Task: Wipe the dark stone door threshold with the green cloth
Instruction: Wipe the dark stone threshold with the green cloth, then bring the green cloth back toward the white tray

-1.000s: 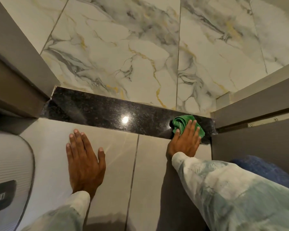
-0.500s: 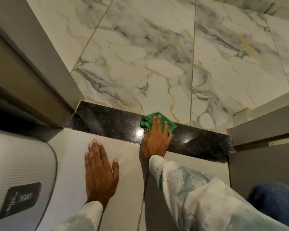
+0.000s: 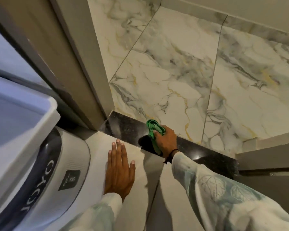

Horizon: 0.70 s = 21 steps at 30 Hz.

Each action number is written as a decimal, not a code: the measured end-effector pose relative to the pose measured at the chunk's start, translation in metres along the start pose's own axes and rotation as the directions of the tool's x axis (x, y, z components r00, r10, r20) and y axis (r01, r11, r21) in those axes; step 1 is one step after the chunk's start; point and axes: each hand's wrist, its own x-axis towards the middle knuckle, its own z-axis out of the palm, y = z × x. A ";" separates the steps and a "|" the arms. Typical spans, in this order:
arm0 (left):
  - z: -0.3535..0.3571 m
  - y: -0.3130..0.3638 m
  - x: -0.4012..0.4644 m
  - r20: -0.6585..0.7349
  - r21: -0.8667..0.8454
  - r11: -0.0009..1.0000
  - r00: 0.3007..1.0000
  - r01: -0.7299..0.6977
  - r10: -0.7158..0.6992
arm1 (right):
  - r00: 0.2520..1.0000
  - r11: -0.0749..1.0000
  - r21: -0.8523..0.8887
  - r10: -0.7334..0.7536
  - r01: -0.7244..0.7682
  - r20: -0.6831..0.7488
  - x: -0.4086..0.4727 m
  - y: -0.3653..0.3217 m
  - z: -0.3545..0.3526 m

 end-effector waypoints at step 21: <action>-0.338 -0.191 -0.127 -0.058 -0.123 0.865 0.867 0.486 -0.495 | 0.656 0.627 -0.307 -0.452 0.716 0.605 -0.210 -0.371 0.122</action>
